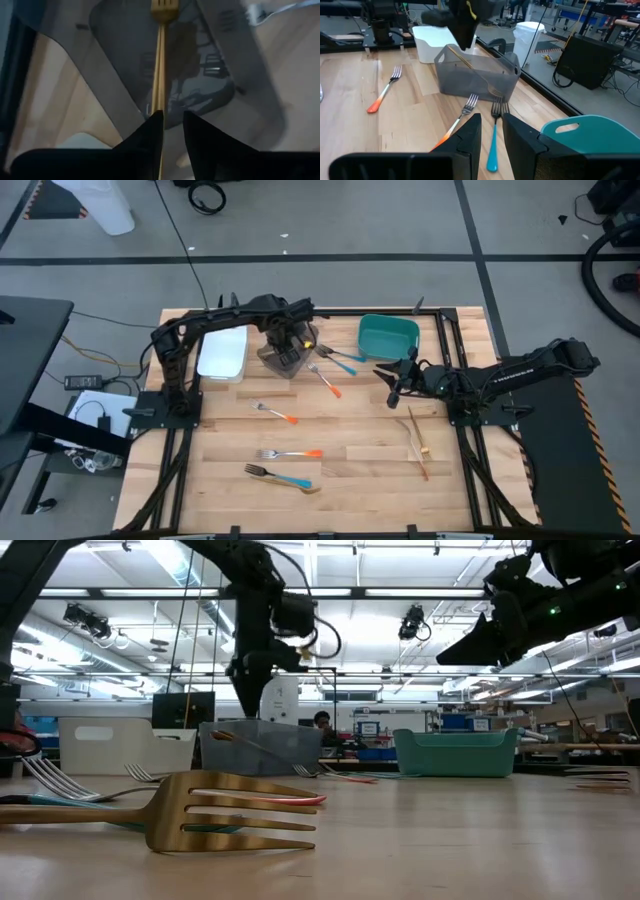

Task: Sort silverware by color (type)
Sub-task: Put the middle orange fork into the green bin, then put the center orange fork into the green bin

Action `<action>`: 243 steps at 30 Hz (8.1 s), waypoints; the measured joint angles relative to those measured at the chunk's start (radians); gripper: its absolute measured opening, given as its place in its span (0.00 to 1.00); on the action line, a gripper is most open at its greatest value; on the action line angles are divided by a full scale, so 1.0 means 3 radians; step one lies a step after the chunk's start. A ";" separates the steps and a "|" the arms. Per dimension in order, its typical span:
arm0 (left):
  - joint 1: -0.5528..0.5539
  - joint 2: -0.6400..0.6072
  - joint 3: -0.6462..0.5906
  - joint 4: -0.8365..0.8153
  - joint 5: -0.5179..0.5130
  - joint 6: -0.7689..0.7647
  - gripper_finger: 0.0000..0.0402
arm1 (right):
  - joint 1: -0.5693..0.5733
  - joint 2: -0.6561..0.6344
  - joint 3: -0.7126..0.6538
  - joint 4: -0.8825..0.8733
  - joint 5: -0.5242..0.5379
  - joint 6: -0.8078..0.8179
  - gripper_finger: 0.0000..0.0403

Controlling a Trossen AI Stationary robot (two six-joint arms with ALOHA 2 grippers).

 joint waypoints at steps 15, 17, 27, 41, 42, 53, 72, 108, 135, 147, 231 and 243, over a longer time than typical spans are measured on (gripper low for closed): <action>-0.0698 -0.0078 0.0223 -0.0273 0.0011 -0.0082 0.20 | 0.0000 0.0000 0.0000 -0.0009 -0.0012 0.0039 0.22; -0.0828 -0.0078 0.0212 -0.0365 0.0012 -0.0007 0.20 | 0.0000 0.0000 0.0000 -0.0011 -0.0032 0.0047 0.22; -0.1402 -0.0041 0.0211 -0.0453 0.0013 0.0050 0.20 | 0.0000 0.0000 0.0000 -0.0006 -0.0131 -0.0209 0.22; -0.1858 0.0058 -0.0219 -0.0350 0.0011 0.0275 0.20 | 0.0003 0.0000 0.0000 0.0092 -0.0260 -0.0314 0.22; -0.1869 0.0053 -0.0304 -0.0334 0.0012 0.0304 0.20 | 0.0003 0.0000 0.0000 0.0097 -0.0261 -0.0314 0.22; -0.1851 -0.0324 -0.1179 0.0400 0.0010 0.0534 0.20 | 0.0003 0.0000 0.0000 0.0116 -0.0268 -0.0308 0.22; -0.1621 -0.0823 -0.2291 0.1602 0.0103 0.0570 0.21 | 0.0003 0.0000 0.0000 0.0169 -0.0264 -0.0305 0.22; -0.1636 -0.0792 -0.2044 0.1695 0.0063 0.0548 0.01 | 0.0003 0.0000 0.0000 0.0153 -0.0262 -0.0231 0.22; -0.1464 -0.0504 -0.1698 0.1325 0.0251 0.0320 0.38 | 0.0036 0.0000 0.0000 0.0046 -0.0180 -0.0128 0.22; -0.1506 -0.0476 -0.1915 0.1453 0.0257 0.0240 0.35 | 0.0052 0.0000 0.0000 0.0051 -0.0173 -0.0130 0.22; -0.0495 -0.0034 -0.0042 0.1789 0.0642 0.0274 0.03 | 0.0463 0.2034 0.1461 -0.0743 0.1759 -0.2480 0.23; -0.0496 0.0036 -0.0048 0.1899 0.0691 0.0286 0.03 | 0.0465 0.2291 0.1539 0.0161 0.2177 -0.4039 0.33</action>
